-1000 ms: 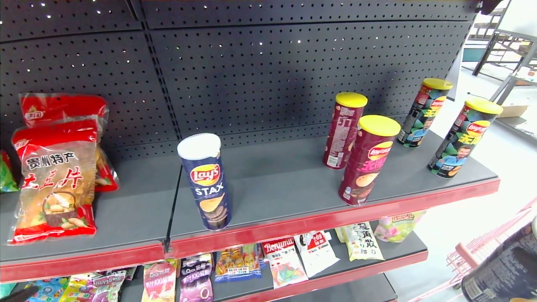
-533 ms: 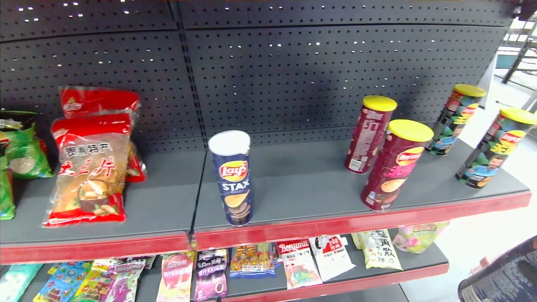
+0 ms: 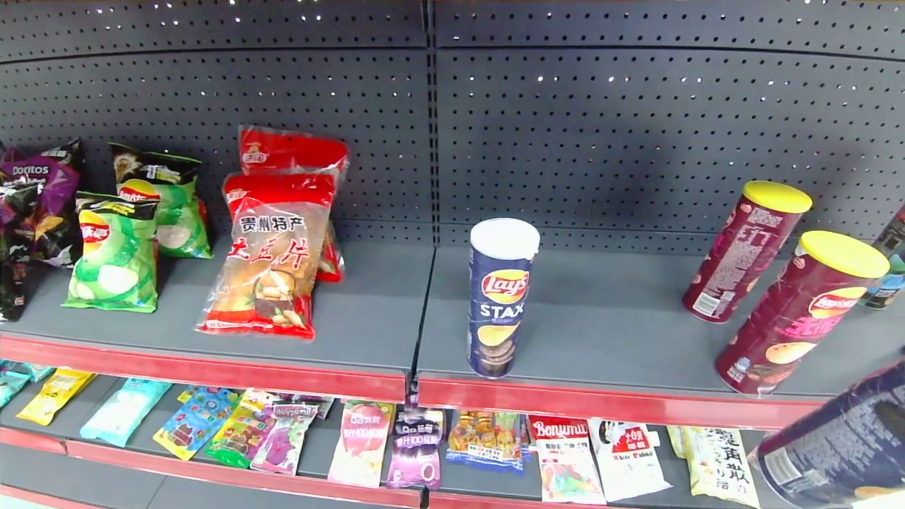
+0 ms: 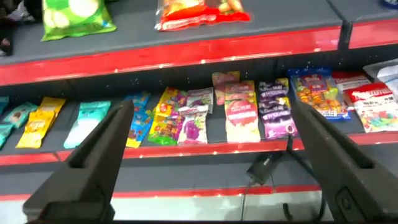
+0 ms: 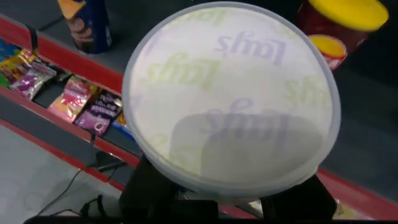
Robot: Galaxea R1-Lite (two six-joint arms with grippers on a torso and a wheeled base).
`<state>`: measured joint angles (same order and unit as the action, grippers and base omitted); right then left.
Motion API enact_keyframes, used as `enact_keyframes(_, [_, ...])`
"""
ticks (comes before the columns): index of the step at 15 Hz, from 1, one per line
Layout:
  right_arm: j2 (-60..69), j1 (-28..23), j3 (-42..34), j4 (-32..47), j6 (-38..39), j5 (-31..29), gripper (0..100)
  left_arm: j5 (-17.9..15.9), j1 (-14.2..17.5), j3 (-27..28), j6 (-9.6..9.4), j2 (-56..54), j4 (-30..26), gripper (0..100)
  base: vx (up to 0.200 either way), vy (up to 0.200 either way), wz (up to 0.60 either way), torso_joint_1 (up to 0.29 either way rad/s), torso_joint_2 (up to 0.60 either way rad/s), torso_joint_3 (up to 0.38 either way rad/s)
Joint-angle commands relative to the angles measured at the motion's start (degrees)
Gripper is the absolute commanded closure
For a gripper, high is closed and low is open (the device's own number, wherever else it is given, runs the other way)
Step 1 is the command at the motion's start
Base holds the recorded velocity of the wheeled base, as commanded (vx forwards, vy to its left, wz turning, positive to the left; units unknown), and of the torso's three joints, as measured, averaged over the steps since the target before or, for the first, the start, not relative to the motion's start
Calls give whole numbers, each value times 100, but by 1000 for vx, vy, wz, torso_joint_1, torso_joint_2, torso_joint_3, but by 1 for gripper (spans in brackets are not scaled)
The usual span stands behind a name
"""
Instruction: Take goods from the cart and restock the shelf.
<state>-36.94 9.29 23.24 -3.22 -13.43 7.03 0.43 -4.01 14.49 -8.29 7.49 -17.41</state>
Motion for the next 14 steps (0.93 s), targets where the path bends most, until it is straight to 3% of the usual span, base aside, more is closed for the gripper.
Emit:
enact_keyframes(1, [-833, 64, 621, -91, 34, 237, 100, 19, 6, -43, 3, -89, 1, 0, 0, 0, 0, 0, 0, 0])
enact_keyframes(4, [-2318, 653, 1807, -188, 69, 518, 100, 72, 6, -263, 152, -212, 27, 0, 0, 0, 0, 0, 0, 0])
enact_keyframes(6, [-3329, 706, 2370, -742, -19, 527, 100, -25, 6, -307, 302, -212, 185, 0, 0, 0, 0, 0, 0, 0])
enact_keyframes(8, [-4313, 723, 2809, -1664, -36, 518, 100, -51, 6, -333, 302, -212, 212, 0, 0, 0, 0, 0, 0, 0])
enact_keyframes(14, [-6132, 926, 4418, -1761, -10, 536, 100, -43, 6, -368, 302, -221, 220, 0, 0, 0, 0, 0, 0, 0])
